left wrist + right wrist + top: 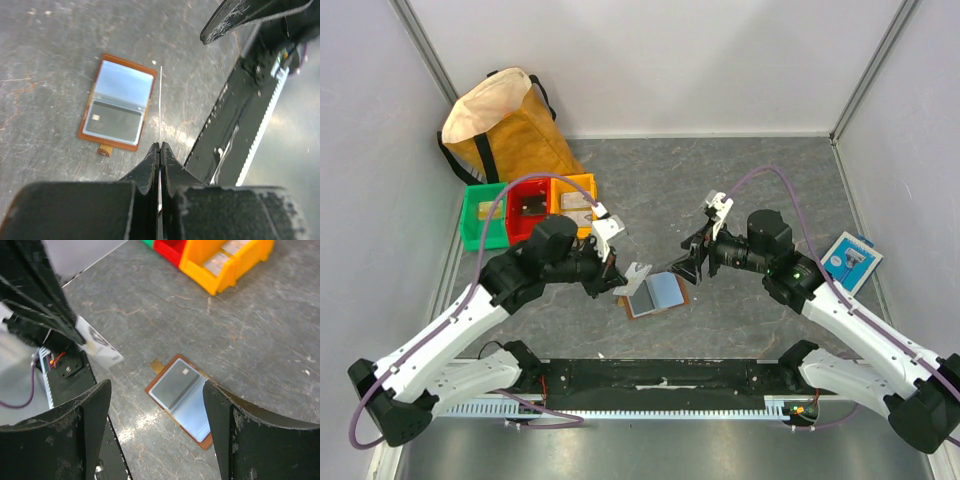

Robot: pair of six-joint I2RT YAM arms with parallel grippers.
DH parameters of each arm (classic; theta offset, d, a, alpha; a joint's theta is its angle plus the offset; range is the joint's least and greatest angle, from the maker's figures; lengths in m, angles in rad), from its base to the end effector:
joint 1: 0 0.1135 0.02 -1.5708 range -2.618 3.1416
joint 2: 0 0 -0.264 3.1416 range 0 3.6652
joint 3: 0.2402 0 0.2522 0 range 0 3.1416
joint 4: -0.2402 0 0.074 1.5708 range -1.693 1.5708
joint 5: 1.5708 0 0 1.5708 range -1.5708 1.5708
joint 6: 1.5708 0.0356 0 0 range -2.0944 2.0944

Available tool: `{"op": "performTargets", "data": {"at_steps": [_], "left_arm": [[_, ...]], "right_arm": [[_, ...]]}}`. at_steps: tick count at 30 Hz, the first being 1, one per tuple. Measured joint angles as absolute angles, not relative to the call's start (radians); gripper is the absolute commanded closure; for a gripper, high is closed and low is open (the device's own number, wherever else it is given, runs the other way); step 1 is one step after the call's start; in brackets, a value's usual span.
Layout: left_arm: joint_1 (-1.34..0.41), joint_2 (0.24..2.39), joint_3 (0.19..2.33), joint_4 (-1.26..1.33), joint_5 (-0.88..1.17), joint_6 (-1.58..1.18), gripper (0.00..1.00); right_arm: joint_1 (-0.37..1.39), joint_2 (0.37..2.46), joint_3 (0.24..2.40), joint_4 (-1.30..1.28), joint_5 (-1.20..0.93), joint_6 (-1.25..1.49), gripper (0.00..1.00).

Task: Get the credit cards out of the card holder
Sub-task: Remove the credit card from the card holder.

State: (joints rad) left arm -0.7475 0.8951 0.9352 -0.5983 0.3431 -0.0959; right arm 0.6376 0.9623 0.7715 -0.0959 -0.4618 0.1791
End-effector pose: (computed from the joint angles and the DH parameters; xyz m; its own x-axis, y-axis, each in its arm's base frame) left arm 0.1301 -0.1369 0.3323 -0.4680 0.3109 -0.8273 0.8084 0.5289 -0.2586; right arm 0.1694 0.1452 0.3126 -0.3797 -0.0828 -0.9214 -0.8218 0.4875 0.2949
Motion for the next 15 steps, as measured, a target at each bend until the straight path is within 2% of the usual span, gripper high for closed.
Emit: {"op": "performTargets", "data": {"at_steps": [6,10,12,15], "left_arm": [[-0.748,1.019,1.031,-0.740,0.508,0.105,0.98],[-0.748,1.079,1.069,-0.792,0.567,0.171,0.98],[-0.748,1.101,1.079,-0.806,0.590,0.193,0.98],[-0.748,1.117,1.087,-0.822,0.614,0.213,0.98]], "right_arm": [[0.682,0.984,0.802,-0.123,-0.615,0.057,0.19],[0.752,1.045,0.851,-0.153,-0.685,-0.026,0.24],[0.785,1.079,0.874,-0.164,-0.704,-0.060,0.29],[0.823,1.127,0.900,-0.181,-0.730,-0.104,0.44]]}}
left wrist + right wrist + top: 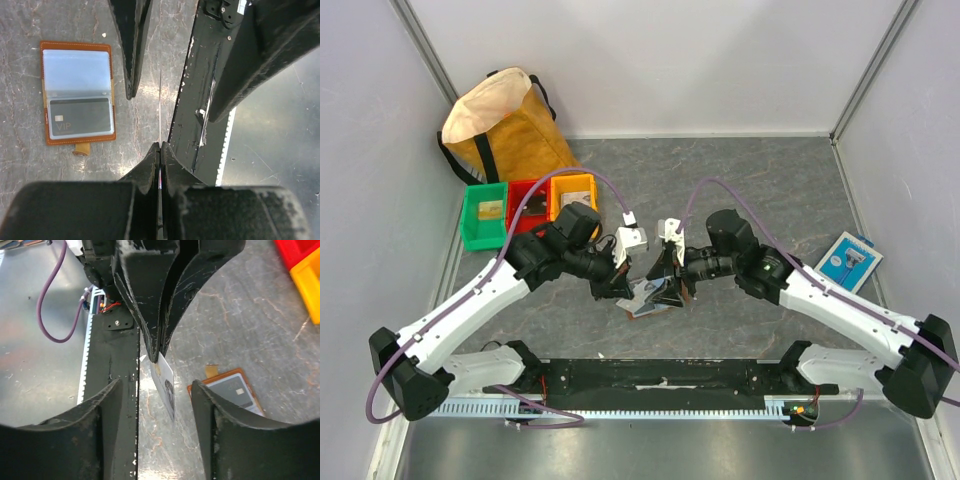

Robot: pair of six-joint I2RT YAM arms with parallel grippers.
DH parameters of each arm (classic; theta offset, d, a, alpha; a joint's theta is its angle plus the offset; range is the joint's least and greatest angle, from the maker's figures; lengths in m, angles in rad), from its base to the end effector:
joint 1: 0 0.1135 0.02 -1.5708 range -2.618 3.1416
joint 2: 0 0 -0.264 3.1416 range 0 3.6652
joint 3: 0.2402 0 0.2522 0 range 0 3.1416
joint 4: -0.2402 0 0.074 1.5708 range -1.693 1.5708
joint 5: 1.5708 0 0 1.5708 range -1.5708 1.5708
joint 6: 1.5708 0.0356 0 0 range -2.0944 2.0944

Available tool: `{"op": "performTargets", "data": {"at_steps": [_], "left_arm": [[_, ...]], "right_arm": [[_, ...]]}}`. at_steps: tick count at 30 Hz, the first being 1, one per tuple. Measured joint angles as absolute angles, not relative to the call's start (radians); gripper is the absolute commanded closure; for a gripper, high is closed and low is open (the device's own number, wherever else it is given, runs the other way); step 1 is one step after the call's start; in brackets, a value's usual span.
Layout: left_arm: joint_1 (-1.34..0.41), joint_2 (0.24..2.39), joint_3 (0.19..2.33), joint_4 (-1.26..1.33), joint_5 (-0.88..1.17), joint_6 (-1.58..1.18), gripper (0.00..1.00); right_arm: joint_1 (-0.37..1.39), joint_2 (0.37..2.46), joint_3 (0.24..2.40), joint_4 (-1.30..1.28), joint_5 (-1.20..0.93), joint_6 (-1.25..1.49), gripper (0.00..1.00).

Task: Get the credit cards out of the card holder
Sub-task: Remove the credit card from the card holder.

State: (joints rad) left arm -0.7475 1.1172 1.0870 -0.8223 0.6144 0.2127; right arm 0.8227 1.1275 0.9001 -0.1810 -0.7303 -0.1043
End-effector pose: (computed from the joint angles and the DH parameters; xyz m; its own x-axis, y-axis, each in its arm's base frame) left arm 0.1465 -0.1638 0.3258 -0.3637 0.5724 -0.7349 0.9315 0.2256 -0.2853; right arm 0.1535 0.2003 0.3153 -0.1685 -0.2955 -0.9404 -0.9854 0.0274 0.1679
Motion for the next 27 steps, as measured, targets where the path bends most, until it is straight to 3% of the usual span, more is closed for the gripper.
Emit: {"op": "performTargets", "data": {"at_steps": [3,6,10,13,19,27], "left_arm": [[-0.748,1.119,1.090,-0.831,0.633,0.226,0.98],[-0.748,1.118,1.091,-0.832,0.642,0.233,0.90],[-0.748,1.099,1.089,-0.826,0.630,0.233,0.53],[-0.748,1.051,1.058,-0.778,0.597,0.200,0.41],[-0.748,0.818,0.873,-0.568,0.374,0.019,0.27],[-0.746,0.470,0.554,-0.172,0.153,-0.329,0.23]], "right_arm": [[0.830,1.158,0.904,-0.189,-0.753,-0.125,0.67],[0.830,1.184,0.904,-0.202,-0.765,-0.134,1.00],[0.830,1.192,0.904,-0.198,-0.764,-0.116,1.00],[0.820,1.192,0.900,-0.166,-0.759,-0.076,1.00],[0.708,1.149,0.776,0.042,-0.731,0.141,1.00],[0.654,1.052,0.549,0.435,-0.620,0.557,1.00]]}}
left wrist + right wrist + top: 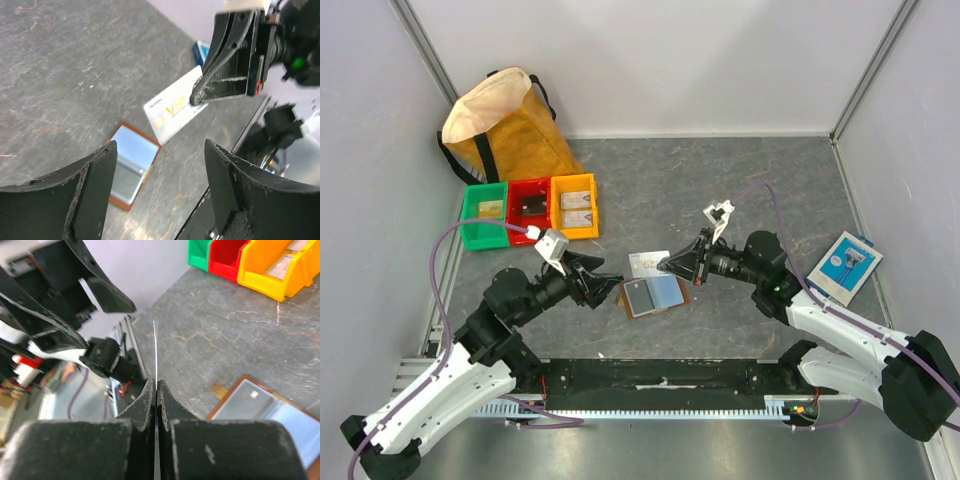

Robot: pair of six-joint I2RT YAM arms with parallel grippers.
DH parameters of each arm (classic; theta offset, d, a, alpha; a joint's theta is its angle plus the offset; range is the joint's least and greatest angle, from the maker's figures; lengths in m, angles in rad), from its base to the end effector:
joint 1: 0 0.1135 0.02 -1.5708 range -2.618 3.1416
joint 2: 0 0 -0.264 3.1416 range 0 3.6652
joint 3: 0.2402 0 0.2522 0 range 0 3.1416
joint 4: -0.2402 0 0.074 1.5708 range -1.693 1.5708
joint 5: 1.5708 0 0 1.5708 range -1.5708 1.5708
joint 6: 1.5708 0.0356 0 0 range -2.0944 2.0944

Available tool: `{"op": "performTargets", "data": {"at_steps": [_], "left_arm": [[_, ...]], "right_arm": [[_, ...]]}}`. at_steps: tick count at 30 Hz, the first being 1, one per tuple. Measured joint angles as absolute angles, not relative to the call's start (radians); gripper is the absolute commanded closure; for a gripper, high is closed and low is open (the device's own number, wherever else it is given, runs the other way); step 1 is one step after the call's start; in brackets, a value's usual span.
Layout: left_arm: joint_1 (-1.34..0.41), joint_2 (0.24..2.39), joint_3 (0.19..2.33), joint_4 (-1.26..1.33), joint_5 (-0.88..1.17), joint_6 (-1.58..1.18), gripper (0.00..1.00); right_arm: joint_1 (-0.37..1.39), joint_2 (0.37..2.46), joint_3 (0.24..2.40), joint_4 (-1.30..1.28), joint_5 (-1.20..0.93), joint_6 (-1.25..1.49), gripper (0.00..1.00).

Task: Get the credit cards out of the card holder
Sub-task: Remove the credit card from the card holder.

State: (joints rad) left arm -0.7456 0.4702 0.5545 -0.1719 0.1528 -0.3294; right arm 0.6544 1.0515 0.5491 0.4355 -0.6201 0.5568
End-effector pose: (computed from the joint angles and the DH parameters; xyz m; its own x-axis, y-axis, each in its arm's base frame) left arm 0.0936 -0.0938 0.3040 -0.3137 -0.1454 -0.9383 0.7191 0.6089 -0.3348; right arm 0.1741 0.1596 0.2704 -0.5499 0.1202 -0.8265 -0.7830 0.2701 0.5603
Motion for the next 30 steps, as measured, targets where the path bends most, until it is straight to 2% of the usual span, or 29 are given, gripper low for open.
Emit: {"op": "performTargets", "data": {"at_steps": [7,16,19,23,26,29,30], "left_arm": [[-0.746,0.440,0.342,0.160,0.145,-0.591,0.24],[-0.746,0.634,0.320,0.461,0.205,-0.757,0.35],[-0.746,0.671,0.316,0.535,0.213,-0.794,0.45],[-0.746,0.711,0.312,0.617,0.215,-0.833,0.77],[-0.746,0.742,0.311,0.656,0.219,-0.849,0.97],[-0.746,0.749,0.311,0.675,0.219,-0.855,0.98],[-0.746,0.747,0.311,0.675,0.218,-0.855,0.98]], "right_arm": [[0.654,1.034,0.424,0.718,-0.537,0.840,1.00],[0.654,1.052,0.396,0.889,-0.516,0.981,1.00],[0.654,1.052,0.391,0.913,-0.516,0.997,1.00],[0.654,1.056,0.384,0.931,-0.516,1.007,1.00],[0.654,1.066,0.382,0.940,-0.516,1.014,1.00],[0.654,1.071,0.379,0.948,-0.514,1.019,0.99],[0.654,1.071,0.376,0.950,-0.512,1.021,0.94]]}}
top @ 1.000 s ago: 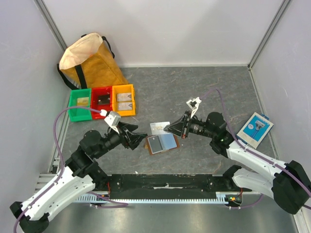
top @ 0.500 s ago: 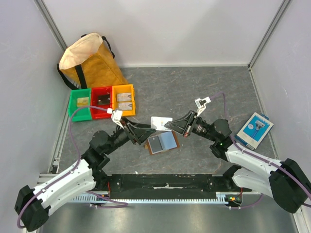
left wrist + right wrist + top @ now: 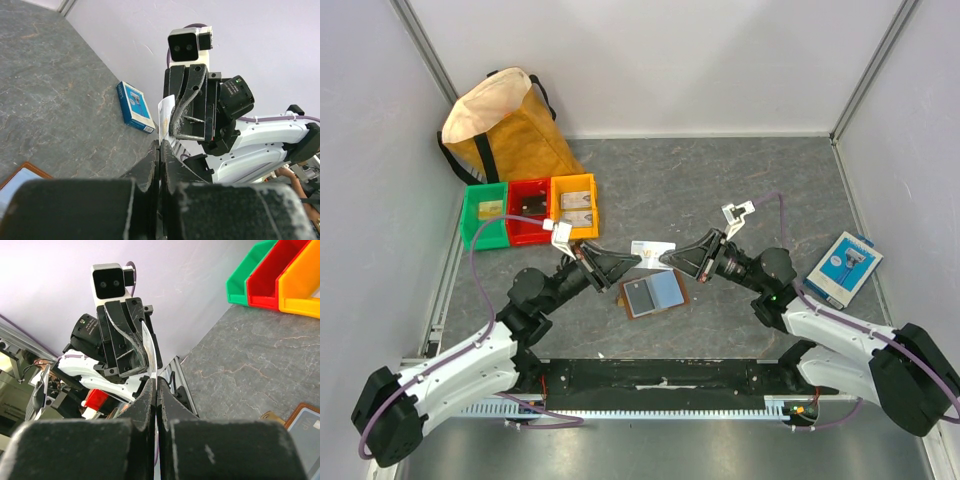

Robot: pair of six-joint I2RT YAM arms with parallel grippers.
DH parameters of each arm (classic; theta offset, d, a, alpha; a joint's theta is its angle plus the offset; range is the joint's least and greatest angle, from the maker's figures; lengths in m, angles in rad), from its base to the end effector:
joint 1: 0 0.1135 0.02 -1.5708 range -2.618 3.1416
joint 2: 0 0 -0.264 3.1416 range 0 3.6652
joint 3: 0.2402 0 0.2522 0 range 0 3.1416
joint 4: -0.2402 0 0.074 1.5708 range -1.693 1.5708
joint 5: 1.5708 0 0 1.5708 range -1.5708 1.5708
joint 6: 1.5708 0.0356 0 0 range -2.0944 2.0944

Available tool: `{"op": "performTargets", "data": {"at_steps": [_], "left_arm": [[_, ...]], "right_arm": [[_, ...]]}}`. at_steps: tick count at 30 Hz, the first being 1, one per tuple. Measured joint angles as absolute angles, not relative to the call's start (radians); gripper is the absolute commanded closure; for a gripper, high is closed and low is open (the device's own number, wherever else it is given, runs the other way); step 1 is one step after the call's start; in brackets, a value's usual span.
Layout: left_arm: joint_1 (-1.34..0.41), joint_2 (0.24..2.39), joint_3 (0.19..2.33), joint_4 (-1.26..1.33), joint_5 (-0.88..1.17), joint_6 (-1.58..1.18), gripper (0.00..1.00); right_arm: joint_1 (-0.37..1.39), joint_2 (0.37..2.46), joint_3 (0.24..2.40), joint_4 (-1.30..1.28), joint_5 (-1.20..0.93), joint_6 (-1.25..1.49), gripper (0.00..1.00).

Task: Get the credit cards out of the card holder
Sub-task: Remove the credit card from the card holder, then place the credit card in the storage box.

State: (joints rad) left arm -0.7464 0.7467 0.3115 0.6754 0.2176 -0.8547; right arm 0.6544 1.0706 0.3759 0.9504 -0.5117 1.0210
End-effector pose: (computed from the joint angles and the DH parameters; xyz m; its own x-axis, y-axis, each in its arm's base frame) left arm 0.1264 -0.1274 0.2698 -0.5016 -0.5394 -0.6763 0.6680 0.2552 -0.6990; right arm 0.1652 0.1487 0.2610 -0.6681 0.4244 -0.6111 -0.6448 0.0795 0.7602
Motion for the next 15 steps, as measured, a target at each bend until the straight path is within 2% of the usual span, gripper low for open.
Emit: {"op": "performTargets", "data": {"at_steps": [3,7,10,15], "left_arm": [[-0.748,0.731,0.313,0.642,0.207,-0.847,0.98],[-0.712,0.697,0.361,0.508,0.171,-0.807,0.98],[-0.603,0.681,0.398,0.433,0.182,-0.790,0.98],[-0.310,0.679,0.420,0.327,0.290,-0.786,0.98]], "right_arm": [[0.657,1.069,0.368,0.954,-0.498,1.017,0.61],[0.654,1.033,0.355,0.884,-0.463,0.981,0.35],[0.653,0.985,0.356,0.797,-0.442,0.924,0.21],[0.653,0.918,0.367,0.617,-0.393,0.807,0.05]]}}
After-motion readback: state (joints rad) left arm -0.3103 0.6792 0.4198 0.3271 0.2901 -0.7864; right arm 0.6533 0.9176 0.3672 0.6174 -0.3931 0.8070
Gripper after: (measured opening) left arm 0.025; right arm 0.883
